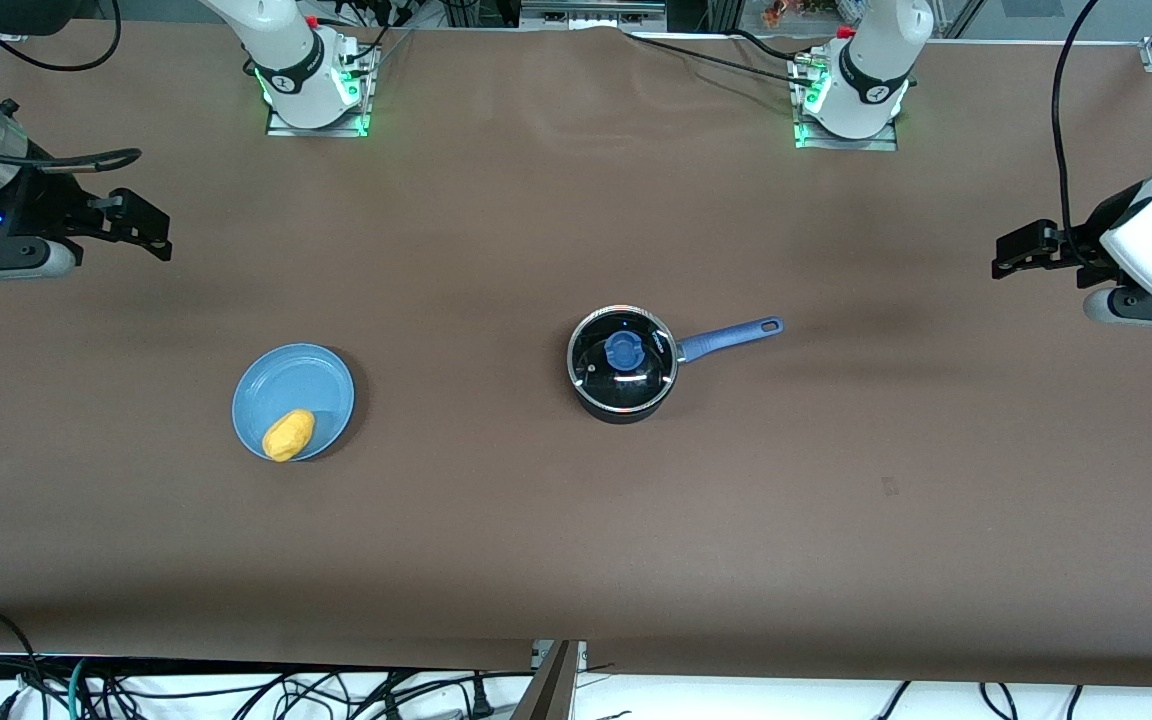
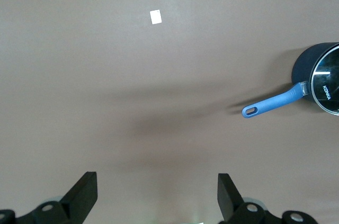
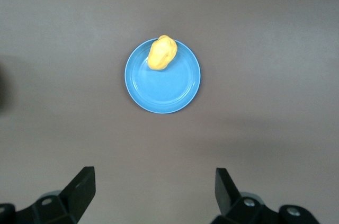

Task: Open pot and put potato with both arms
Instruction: 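Move the left gripper from rest toward the saucepan lid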

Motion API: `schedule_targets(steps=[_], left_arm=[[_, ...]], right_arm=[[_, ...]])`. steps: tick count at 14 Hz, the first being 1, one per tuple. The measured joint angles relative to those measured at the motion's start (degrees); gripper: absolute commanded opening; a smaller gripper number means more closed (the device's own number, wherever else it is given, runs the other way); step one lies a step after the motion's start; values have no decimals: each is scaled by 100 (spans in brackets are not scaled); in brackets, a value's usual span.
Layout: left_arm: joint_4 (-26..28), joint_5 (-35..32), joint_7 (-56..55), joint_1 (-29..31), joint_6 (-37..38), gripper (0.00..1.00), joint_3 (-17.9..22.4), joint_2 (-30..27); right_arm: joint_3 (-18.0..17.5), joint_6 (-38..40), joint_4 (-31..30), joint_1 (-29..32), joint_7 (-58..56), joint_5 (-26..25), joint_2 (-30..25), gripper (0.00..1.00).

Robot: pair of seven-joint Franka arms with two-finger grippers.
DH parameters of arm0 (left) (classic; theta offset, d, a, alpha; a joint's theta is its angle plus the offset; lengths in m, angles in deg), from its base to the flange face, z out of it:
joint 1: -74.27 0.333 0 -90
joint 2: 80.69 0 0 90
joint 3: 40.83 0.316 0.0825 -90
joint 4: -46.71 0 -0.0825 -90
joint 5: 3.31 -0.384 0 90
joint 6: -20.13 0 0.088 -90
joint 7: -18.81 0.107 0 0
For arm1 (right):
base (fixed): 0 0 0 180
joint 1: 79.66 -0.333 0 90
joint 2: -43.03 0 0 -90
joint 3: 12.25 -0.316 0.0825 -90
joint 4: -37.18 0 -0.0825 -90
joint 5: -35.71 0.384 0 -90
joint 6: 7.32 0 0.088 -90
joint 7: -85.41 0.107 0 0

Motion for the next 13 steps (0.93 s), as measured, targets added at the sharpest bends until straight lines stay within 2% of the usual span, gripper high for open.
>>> schedule_targets(steps=[9, 13], left_arm=[[0, 5, -85, -25, 0, 100, -79, 0], [39, 447, -971, -139, -127, 100, -392, 72]], right_arm=[[-6, -30, 198, 6, 0, 17, 170, 100], [-1, -33, 210, 20, 0, 17, 209, 100]])
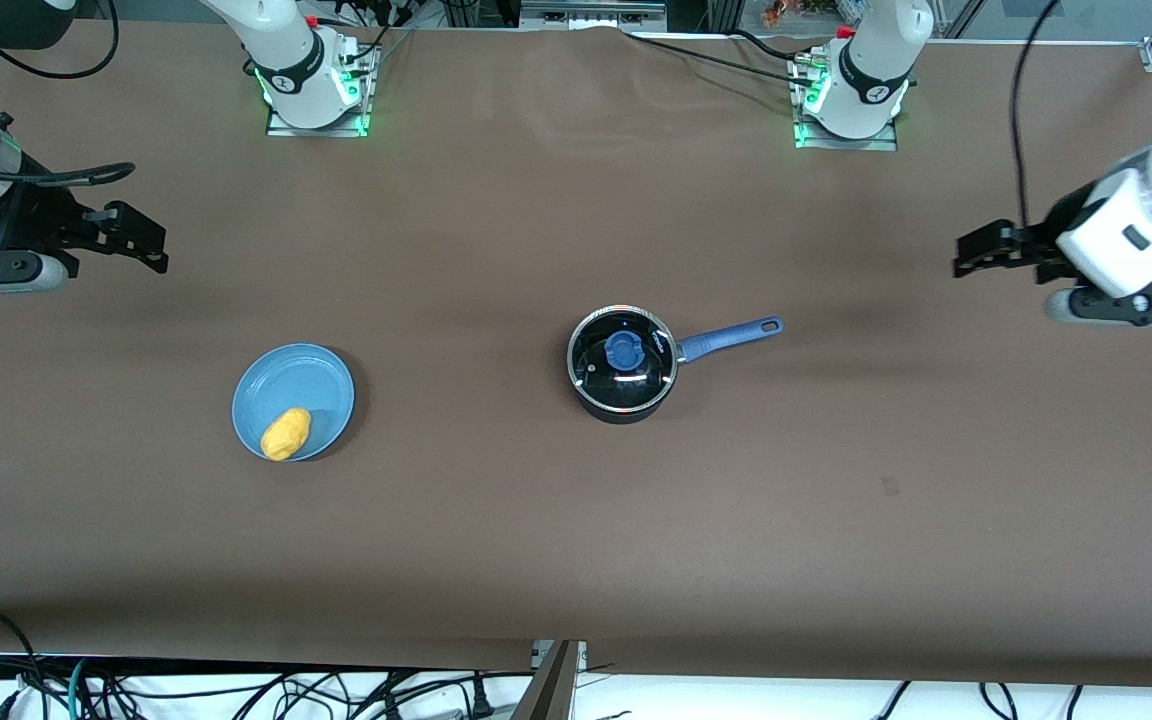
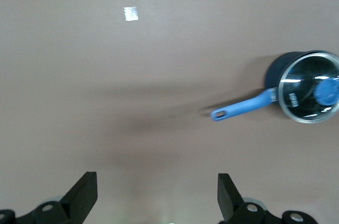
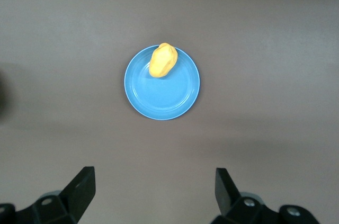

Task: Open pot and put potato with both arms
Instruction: 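Move the left gripper from rest toward the saucepan lid, then lower the left gripper over the blue knob of the glass lid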

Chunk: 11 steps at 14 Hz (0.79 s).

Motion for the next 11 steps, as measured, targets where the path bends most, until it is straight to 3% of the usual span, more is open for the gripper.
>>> schedule_targets(steps=[5, 11], left_arm=[[107, 81, -1715, -494, -998, 100, -732, 561], [115, 3, -3492, -1621, -2348, 100, -805, 1398]], right_arm=[[0, 0, 7, 3, 0, 5, 9, 100], [0, 0, 11, 7, 0, 6, 18, 100]])
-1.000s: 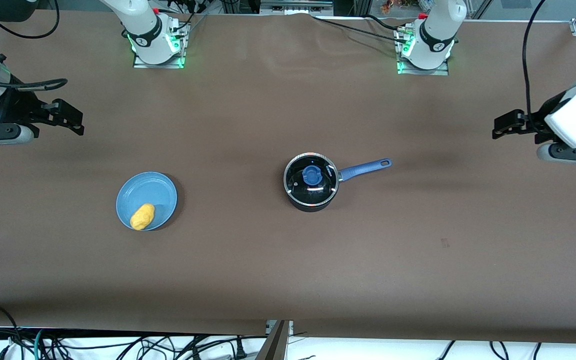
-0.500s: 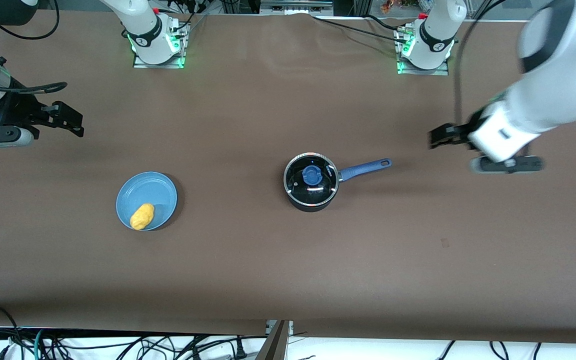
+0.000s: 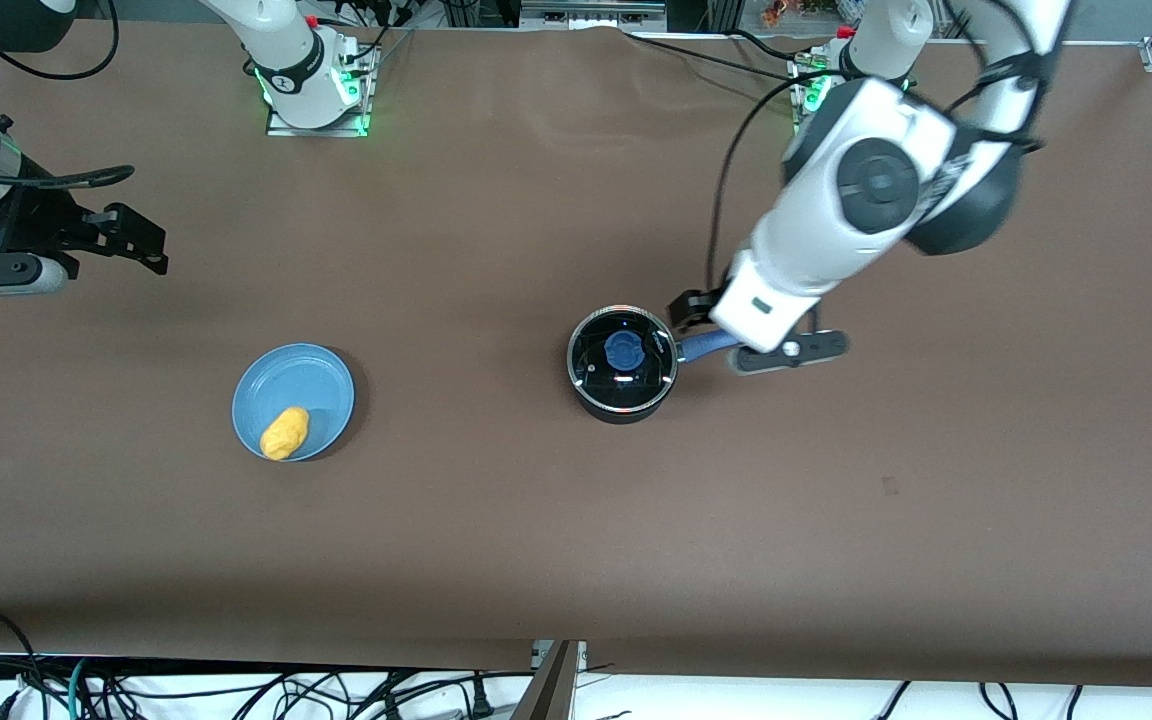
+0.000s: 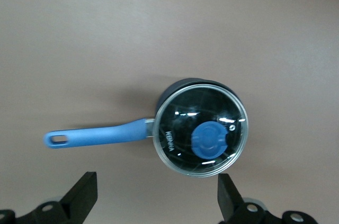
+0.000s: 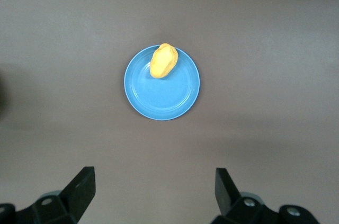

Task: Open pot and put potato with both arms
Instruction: 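Lower the left gripper over the blue knob of the glass lid, then close the left gripper on the blue lid knob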

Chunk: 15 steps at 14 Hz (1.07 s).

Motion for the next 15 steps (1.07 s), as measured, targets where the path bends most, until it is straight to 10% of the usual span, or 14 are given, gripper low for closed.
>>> schedule_targets(steps=[15], left_arm=[[-3, -1100, -473, -838, -1254, 100, -155, 1089]], right_arm=[[3, -33, 4, 9, 0, 1, 2, 100]])
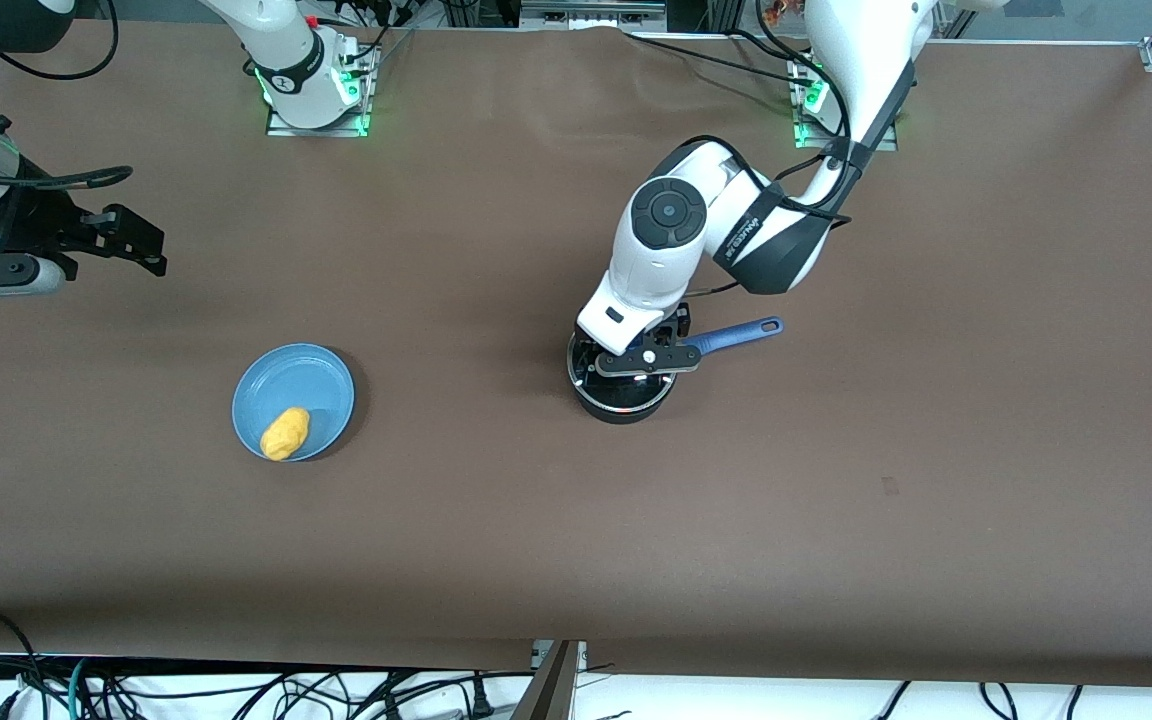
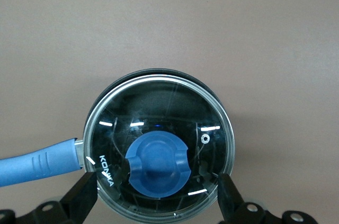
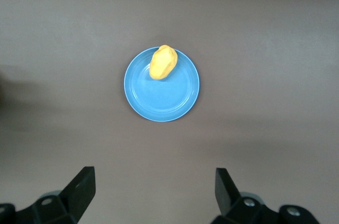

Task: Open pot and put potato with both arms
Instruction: 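Close the left gripper on the blue lid knob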

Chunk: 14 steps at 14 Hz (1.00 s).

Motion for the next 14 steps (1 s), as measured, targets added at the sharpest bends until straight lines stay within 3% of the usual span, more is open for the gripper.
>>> schedule_targets(steps=[7, 14], left_arm=[[39, -376, 606, -48, -156, 100, -37, 201], [141, -380, 681, -52, -158, 100, -69, 202]], right_arm=[[439, 227, 45, 43, -47, 0, -11, 100], [414, 263, 77, 36, -55, 5, -11, 100]])
